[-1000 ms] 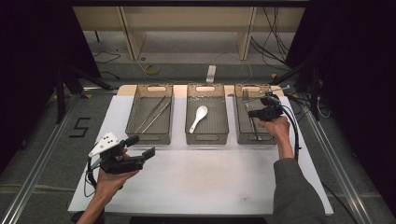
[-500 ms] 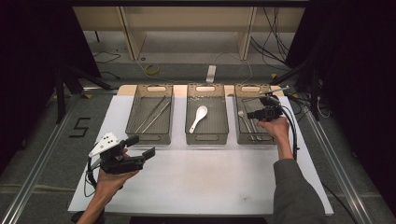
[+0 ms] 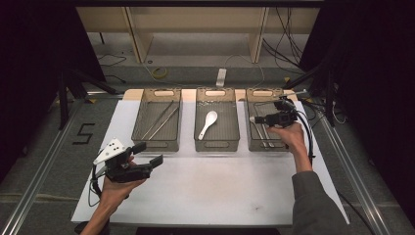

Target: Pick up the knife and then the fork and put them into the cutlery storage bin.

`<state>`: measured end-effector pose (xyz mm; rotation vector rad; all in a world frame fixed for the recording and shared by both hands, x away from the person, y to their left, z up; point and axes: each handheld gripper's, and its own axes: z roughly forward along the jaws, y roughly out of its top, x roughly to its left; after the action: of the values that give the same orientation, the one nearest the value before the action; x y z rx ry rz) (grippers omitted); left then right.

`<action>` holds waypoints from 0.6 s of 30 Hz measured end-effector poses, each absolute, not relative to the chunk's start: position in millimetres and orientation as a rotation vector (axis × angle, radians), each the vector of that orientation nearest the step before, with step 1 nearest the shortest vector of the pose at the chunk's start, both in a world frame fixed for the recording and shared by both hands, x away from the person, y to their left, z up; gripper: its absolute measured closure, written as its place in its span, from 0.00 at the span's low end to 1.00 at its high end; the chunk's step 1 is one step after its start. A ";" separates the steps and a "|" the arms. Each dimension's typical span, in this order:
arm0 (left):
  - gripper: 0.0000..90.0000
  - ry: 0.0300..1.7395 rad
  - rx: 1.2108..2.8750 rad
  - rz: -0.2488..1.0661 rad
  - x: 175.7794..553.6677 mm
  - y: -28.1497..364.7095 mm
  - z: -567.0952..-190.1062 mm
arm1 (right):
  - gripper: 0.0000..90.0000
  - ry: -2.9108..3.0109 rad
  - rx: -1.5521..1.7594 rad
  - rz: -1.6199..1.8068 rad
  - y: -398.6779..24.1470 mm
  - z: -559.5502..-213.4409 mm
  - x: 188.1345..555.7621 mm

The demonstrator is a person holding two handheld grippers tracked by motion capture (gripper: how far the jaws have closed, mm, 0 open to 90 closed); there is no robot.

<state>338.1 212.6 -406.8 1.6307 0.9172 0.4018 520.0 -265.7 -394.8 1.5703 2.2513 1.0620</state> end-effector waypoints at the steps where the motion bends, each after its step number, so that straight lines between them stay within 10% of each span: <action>1: 0.17 0.918 1.630 0.400 338.2 212.6 -406.9 | 0.40 2.254 1.555 1.073 -263.9 -392.5 516.6; 18: 0.17 0.915 1.654 0.378 339.3 210.0 -408.4 | 0.29 2.218 1.388 1.200 -243.2 -381.6 471.6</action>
<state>339.3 210.0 -408.4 1.6538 0.9149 0.3778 471.6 -243.2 -381.6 1.3877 2.2175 1.1997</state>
